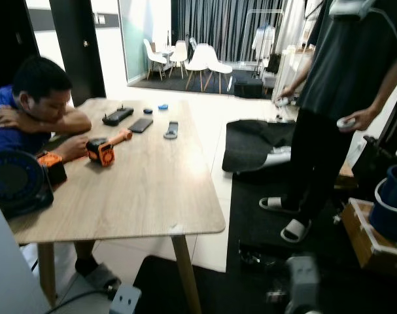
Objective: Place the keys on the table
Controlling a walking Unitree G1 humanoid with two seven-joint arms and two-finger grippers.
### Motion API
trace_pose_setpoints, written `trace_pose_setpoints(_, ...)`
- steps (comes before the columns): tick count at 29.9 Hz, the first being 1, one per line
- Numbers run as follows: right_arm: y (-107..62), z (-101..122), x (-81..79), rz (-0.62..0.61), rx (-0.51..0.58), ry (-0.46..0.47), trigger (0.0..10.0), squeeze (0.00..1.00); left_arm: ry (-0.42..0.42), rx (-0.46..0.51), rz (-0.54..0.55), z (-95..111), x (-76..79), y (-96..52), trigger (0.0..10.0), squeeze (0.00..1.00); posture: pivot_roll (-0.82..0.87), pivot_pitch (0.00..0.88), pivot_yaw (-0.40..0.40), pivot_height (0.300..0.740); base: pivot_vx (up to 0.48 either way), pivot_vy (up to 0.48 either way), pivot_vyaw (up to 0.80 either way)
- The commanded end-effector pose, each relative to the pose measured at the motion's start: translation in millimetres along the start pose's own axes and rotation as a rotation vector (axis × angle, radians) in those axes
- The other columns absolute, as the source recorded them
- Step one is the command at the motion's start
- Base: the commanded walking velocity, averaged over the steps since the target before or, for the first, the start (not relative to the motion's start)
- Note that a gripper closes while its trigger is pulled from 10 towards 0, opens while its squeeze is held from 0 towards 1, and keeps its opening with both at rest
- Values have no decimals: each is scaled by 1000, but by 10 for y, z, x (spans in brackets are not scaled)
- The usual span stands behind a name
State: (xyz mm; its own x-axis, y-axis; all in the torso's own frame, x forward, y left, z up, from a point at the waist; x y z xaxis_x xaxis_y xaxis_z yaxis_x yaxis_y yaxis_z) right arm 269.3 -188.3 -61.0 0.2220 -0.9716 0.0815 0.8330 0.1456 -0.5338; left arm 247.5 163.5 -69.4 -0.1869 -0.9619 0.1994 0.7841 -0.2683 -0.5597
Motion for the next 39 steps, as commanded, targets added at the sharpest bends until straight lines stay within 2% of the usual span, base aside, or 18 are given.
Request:
trace_pose_setpoints(1,-61,-225,-49,9,-91,-6,10000,0,23,-63,43,-137,-126,-72,10000,0,68,21,4,740,0,0,0)
trace_pose_setpoints(7,-308,-814,-299,4,-292,105,10000,0,-23,-101,108,-338,-229,-185,10000,0,78,23,3,740,0,0,0)
trace_pose_setpoints(10,-386,-954,-333,-8,-346,138,10000,0,-26,-111,119,-392,-241,-209,10000,0,77,21,4,740,0,0,0)
trace_pose_setpoints(11,-459,-1071,-332,-35,-396,159,10000,0,-4,-132,116,-446,-224,-222,10000,0,82,19,6,740,0,0,0)
trace_pose_setpoints(16,-488,-1115,-315,-72,-414,192,10000,0,22,-150,103,-473,-200,-223,10000,0,85,18,6,740,0,0,0)
trace_pose_setpoints(19,-474,-1098,-305,-98,-403,243,10000,0,20,-138,103,-450,-201,-216,10000,0,87,16,10,740,0,0,0)
trace_pose_setpoints(27,-473,-1102,-305,-113,-408,271,10000,0,26,-130,99,-399,-222,-191,10000,0,96,8,24,740,0,0,0)
trace_pose_setpoints(31,-478,-1115,-328,-124,-413,297,10000,0,33,-130,97,-359,-249,-176,10000,0,98,8,29,740,0,0,0)
trace_pose_setpoints(39,-488,-1142,-429,-145,-412,371,10000,0,61,-133,74,-312,-319,-197,10000,0,129,30,89,740,0,0,0)
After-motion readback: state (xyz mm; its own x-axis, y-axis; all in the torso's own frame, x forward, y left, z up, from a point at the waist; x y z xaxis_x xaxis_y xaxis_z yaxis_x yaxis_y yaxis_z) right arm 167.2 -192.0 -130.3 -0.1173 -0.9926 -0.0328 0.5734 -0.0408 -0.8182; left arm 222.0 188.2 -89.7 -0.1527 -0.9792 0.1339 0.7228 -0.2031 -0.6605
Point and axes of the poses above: a point about 5 cm out from each wrist's last joint towards the gripper, its own y axis pointing out of the wrist towards the gripper, its own z axis along the axis of the wrist's last joint, x = y × z, the point moved 4 cm from there along y, pointing out of the wrist towards the gripper, and after that the axes turned 12 degrees about -y, right-handed, at the moved point
